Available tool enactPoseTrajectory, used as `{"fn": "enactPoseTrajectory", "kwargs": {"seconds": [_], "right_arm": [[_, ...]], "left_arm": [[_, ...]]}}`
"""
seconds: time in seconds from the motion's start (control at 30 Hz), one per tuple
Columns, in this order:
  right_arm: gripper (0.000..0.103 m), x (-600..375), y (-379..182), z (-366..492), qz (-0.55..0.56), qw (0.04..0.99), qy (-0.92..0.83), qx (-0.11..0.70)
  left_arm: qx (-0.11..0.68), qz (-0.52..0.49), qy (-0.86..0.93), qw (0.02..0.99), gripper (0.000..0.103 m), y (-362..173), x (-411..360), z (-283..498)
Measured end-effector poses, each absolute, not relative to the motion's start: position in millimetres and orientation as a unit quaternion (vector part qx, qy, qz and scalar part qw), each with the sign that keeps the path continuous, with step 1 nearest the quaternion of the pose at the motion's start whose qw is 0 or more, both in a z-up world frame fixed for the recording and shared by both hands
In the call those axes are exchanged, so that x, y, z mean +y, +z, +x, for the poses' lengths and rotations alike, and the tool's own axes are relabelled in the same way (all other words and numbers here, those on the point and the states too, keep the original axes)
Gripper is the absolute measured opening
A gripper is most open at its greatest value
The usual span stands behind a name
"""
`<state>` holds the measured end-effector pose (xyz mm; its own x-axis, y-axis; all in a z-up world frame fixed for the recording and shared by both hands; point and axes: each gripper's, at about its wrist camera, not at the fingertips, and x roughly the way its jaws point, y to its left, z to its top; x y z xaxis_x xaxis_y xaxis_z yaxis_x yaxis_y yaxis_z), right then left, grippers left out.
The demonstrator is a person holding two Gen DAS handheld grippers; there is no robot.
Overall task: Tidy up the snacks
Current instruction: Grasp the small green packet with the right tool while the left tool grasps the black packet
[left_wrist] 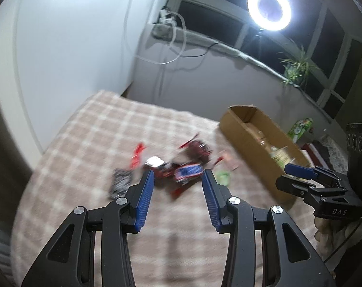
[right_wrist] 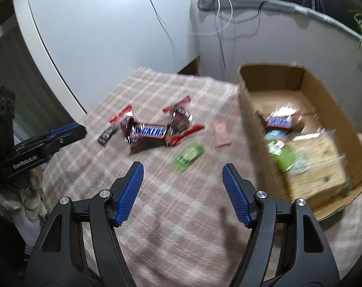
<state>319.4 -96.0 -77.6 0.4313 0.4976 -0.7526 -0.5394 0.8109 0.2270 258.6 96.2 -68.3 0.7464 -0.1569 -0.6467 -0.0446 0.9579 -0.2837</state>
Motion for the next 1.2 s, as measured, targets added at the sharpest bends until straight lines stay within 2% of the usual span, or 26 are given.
{"fn": "enactPoseTrajectory", "kwargs": {"seconds": [0.27,0.53,0.8,0.97,1.13,1.2], "right_arm": [[0.071,-81.9,-111.7,334.7,-0.003,0.839,0.270,0.472],[0.055,-63.0,-127.1,349.3,-0.001,0.833,0.257,0.490],[0.052,-44.8,-132.6,360.8,-0.019,0.842,0.235,0.485],[0.043,-30.8,-133.4,360.6,-0.053,0.847,0.232,0.475],[0.028,-24.1,-133.7,357.1,-0.088,0.850,0.229,0.466],[0.025,-24.5,-133.9,355.3,-0.096,0.850,0.230,0.464]], "left_arm": [[0.383,-0.140,-0.013,0.913,0.040,-94.1,131.4,247.5],[0.403,-0.115,-0.017,0.908,0.040,-110.8,134.3,267.0],[0.408,-0.119,-0.013,0.905,0.040,-121.2,142.3,278.9],[0.409,-0.115,-0.016,0.905,0.040,-124.5,142.7,285.4],[0.412,-0.109,-0.019,0.905,0.040,-128.8,139.1,290.2],[0.414,-0.104,-0.020,0.904,0.040,-130.6,136.9,292.2]]}}
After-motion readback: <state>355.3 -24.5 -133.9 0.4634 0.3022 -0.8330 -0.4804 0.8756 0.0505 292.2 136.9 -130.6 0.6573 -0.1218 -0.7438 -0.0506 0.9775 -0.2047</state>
